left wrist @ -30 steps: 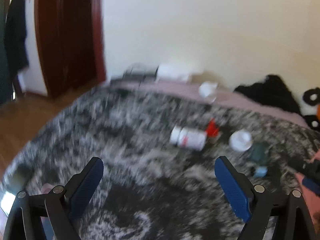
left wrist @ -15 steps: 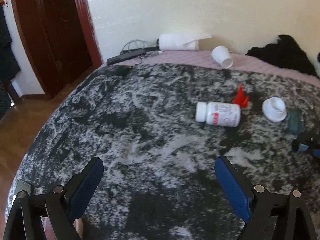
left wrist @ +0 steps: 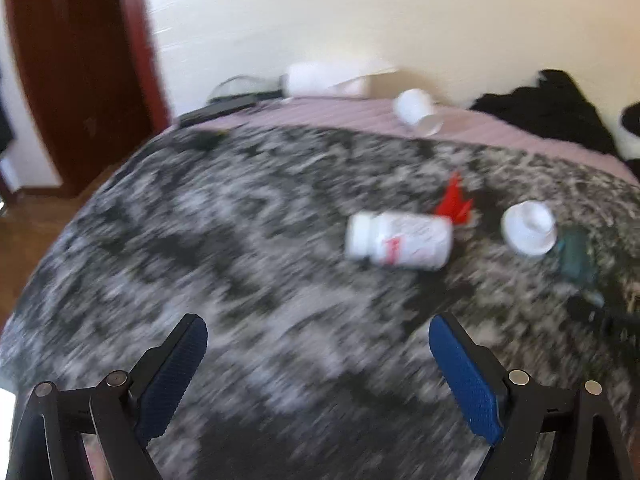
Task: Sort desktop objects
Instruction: 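Grasp the white pill bottle with left gripper while right grasps blue-labelled bottle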
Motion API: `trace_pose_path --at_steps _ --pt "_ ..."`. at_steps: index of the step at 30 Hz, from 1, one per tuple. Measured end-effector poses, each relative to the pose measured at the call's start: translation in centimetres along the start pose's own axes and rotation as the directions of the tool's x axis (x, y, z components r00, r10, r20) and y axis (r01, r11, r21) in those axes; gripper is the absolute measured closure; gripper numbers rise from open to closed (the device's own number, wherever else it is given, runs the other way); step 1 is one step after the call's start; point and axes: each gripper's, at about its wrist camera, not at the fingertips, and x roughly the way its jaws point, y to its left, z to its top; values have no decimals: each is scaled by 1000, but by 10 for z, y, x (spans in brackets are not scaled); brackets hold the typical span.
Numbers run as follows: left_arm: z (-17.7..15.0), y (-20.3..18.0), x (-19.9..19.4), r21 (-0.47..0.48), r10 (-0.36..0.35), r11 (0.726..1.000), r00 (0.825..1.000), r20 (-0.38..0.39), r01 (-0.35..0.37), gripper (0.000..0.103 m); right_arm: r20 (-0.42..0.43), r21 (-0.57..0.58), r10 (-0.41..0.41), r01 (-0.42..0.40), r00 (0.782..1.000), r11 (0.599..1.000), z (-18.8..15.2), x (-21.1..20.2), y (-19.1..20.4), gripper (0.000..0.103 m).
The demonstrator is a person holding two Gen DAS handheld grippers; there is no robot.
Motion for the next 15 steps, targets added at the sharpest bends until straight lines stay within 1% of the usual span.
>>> trace_pose_path --at_steps 3,8,10,11,12,13,14,15 --pt "21 -24 31 51 -15 999 1000 -6 15 9 -9 12 22 -22 1000 1000 0 0 3 38" --pt "45 -50 83 62 -64 996 996 -66 68 9 -13 30 40 -40 999 999 3 4 -2 38" --pt "46 -58 106 74 -51 996 994 -98 58 9 -13 32 42 -42 999 999 5 6 -3 38" --pt "44 -61 114 86 -24 996 996 -91 31 9 -13 28 39 -38 999 999 6 7 -2 38" --pt "41 -65 118 111 20 994 998 -62 -13 12 -12 23 34 -34 999 999 7 9 0 38" --pt "39 -69 120 147 59 988 997 -39 -53 19 -11 18 30 -29 1000 999 8 10 1 38" --pt "38 -73 117 191 70 980 997 -26 -64 28 -10 14 26 -26 1000 1000 9 11 2 38" --pt "39 -75 111 214 49 976 999 -24 -43 32 -10 14 25 -25 1000 1000 9 11 3 38"
